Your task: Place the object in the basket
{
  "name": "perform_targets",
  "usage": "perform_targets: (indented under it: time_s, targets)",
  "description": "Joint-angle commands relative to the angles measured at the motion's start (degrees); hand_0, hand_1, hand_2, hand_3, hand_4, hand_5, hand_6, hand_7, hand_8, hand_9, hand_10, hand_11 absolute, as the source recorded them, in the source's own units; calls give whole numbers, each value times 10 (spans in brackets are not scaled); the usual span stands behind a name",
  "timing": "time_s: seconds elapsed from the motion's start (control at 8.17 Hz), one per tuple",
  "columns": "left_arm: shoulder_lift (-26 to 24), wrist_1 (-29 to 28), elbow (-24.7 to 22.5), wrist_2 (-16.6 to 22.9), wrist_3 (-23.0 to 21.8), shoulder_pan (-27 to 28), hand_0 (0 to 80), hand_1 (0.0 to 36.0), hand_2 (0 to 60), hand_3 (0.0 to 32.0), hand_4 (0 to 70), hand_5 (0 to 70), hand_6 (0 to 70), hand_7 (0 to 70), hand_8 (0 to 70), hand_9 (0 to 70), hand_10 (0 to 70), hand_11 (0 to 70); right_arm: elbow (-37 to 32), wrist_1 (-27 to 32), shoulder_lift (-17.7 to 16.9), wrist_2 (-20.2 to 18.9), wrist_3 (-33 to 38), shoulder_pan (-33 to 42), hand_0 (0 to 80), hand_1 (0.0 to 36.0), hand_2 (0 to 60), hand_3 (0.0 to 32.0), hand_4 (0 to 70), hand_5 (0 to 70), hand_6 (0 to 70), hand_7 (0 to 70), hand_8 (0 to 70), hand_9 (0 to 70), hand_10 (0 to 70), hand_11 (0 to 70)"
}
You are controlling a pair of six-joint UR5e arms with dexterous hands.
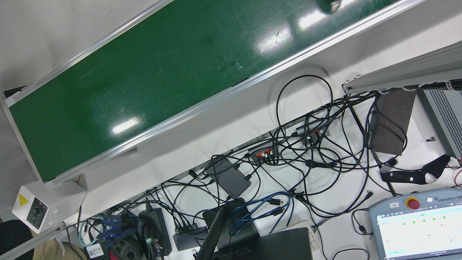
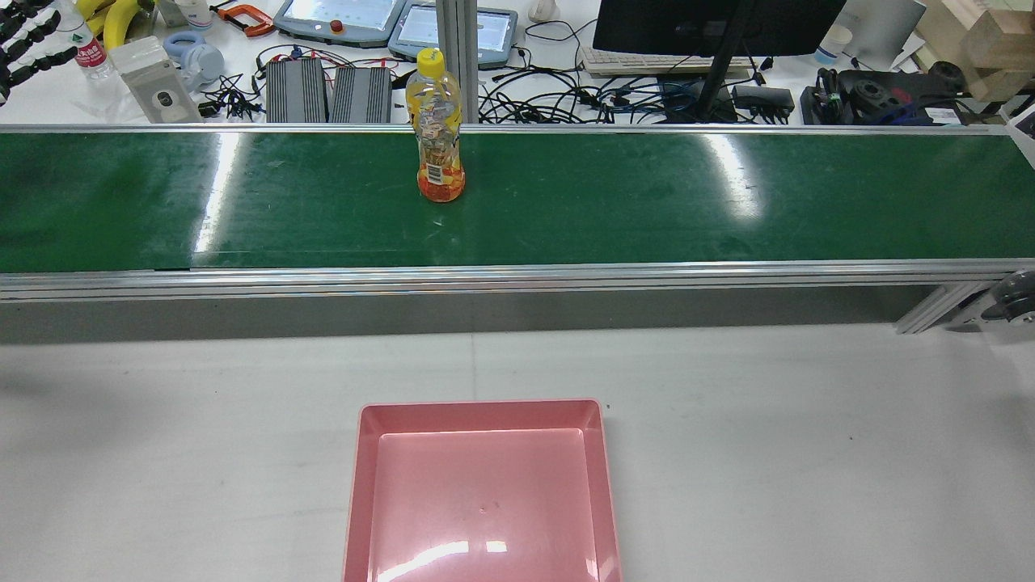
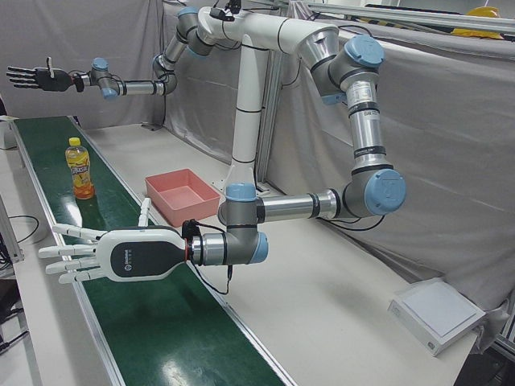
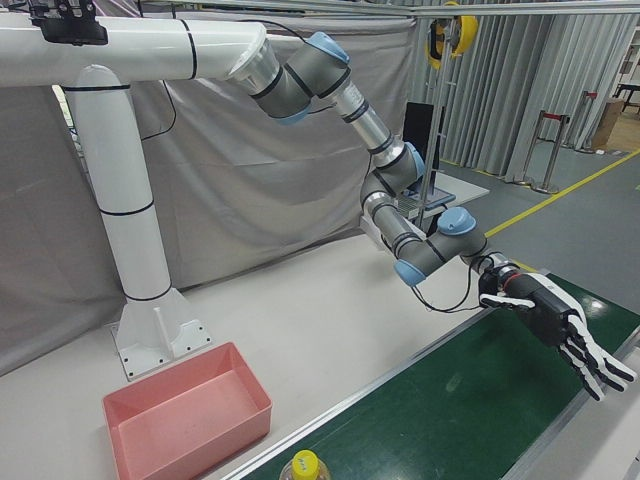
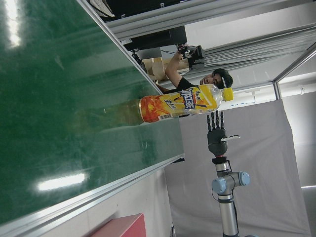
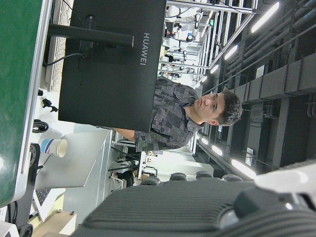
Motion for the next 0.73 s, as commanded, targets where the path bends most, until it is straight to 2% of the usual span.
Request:
perform_targets:
  time_s: [0.0,0.49,0.61]
  targets:
    - [0,0,0,0,0,3,515,0,0,102,212,81,0,1,0,7,47,75,0,0,0,0,0,0,0,0,0,0,0,0,0,0,0,0,0,0]
    - [-6,6,0,2,0,4,527,0,0,100,224,100,0,3,2,22,53,84,0,0,1,0,0,0,0,0,0,0,0,0,0,0,0,0,0,0]
    - [-16,23,-1,2,3,5,532,0,0,98,226,105,0,4,8,28,55,87,0,0,1,0,0,0,0,0,0,0,0,0,0,0,0,0,0,0]
